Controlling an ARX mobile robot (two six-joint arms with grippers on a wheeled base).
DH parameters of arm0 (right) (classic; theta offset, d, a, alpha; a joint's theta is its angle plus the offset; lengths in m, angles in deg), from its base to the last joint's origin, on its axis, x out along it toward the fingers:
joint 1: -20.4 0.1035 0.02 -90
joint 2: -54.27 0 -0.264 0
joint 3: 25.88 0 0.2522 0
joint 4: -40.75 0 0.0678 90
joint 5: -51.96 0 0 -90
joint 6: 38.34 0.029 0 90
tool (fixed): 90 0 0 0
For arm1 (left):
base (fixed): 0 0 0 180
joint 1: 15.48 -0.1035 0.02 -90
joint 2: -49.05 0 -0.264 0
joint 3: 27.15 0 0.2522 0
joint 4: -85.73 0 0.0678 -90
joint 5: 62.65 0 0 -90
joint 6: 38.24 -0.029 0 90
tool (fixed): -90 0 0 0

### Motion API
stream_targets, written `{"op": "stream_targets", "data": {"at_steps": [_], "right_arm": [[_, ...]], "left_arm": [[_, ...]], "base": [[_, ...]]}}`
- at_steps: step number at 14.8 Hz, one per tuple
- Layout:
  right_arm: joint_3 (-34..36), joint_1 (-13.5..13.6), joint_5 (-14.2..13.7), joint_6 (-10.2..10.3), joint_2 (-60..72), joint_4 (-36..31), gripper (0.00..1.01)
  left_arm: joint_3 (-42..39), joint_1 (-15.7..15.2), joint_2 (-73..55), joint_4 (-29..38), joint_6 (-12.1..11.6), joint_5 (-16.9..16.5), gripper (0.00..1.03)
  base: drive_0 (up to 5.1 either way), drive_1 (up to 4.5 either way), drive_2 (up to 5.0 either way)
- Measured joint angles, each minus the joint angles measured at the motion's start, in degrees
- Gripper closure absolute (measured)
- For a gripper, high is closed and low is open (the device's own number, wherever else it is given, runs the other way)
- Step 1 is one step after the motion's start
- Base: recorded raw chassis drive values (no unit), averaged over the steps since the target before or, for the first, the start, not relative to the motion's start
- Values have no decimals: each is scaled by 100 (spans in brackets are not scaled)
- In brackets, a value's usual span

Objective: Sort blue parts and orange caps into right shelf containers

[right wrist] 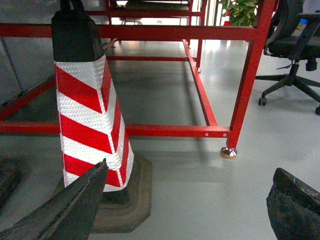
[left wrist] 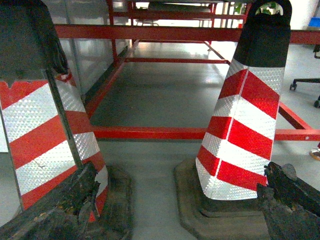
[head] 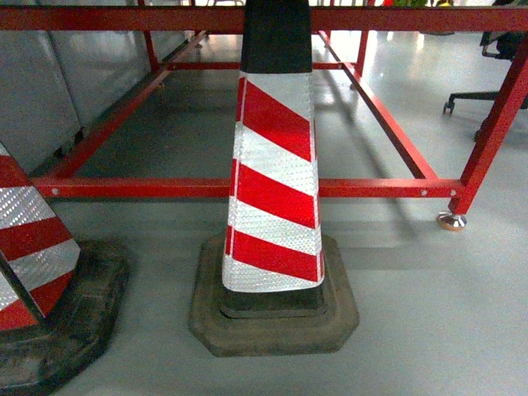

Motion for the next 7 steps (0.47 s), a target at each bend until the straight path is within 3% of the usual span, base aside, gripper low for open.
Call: {"op": "stream_targets", "data": {"at_steps": [7], "right_arm": [[0, 0, 0, -9, 0, -4, 3]], "left_arm": [[0, 0, 0, -2, 0, -2, 5]], "base": [[0, 0, 0]]}}
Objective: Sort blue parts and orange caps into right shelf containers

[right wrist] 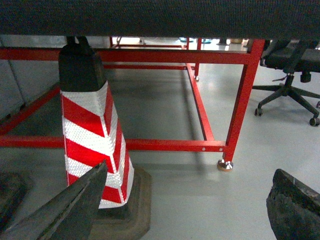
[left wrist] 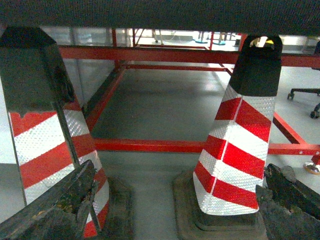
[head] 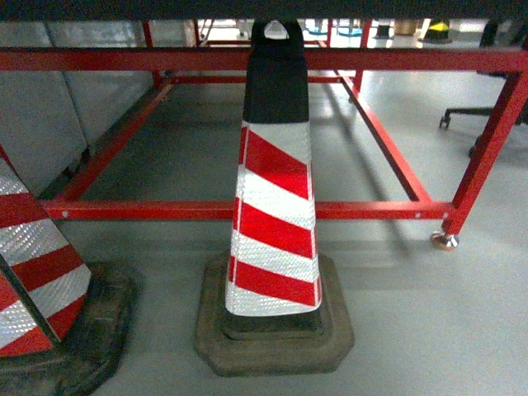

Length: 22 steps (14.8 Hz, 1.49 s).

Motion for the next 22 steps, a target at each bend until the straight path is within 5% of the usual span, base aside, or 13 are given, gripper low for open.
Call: {"op": "stream_targets", "data": {"at_steps": [22], "right_arm": [[0, 0, 0, -13, 0, 4, 3]], "left_arm": [[0, 0, 0, 4, -2, 2, 5]], "base": [[0, 0, 0]]}}
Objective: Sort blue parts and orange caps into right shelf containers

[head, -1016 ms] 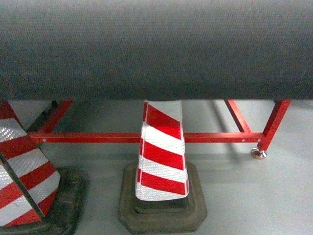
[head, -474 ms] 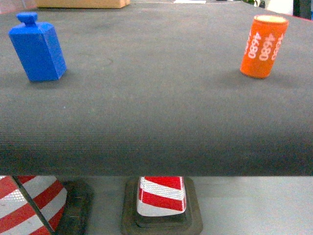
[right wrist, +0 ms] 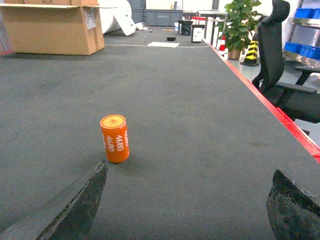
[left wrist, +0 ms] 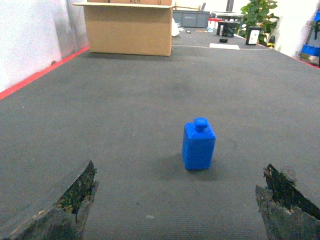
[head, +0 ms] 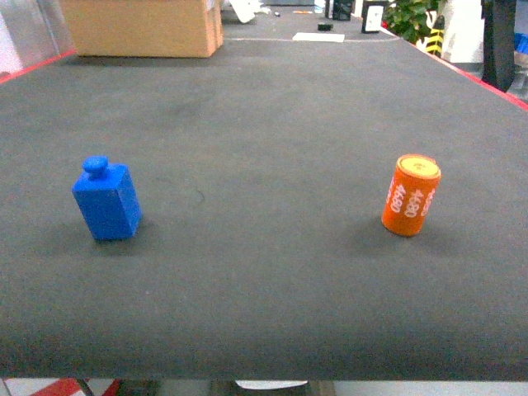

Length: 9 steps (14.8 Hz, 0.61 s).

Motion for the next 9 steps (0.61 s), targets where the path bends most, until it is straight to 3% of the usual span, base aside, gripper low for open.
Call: {"op": "stream_targets", "data": {"at_steps": [9], "right_arm": [[0, 0, -4, 2, 0, 0, 3]], "left_arm": [[2, 0, 0, -2, 2, -2, 5]], "base": [[0, 0, 0]]}}
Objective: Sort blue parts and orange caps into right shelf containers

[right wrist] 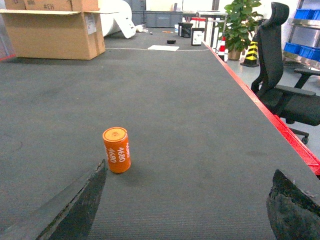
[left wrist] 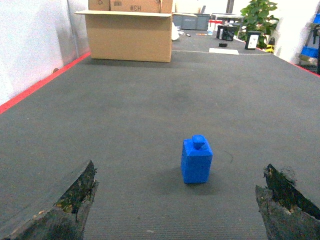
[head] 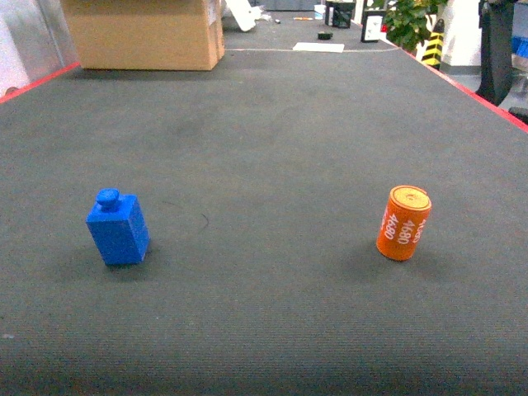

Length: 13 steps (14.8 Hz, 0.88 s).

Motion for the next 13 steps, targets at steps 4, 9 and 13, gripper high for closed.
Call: {"op": "stream_targets", "data": {"at_steps": [4, 9, 13], "right_arm": [[0, 0, 0, 0, 0, 0, 3], [0, 0, 0, 0, 0, 0, 3], [0, 0, 0, 0, 0, 0, 3]], "left_arm": [[0, 0, 0, 0, 0, 0, 5], [0, 0, 0, 2, 0, 0, 5], [0, 0, 0, 0, 0, 0, 5]], "base": [[0, 0, 0], [0, 0, 0], [0, 0, 0]]}}
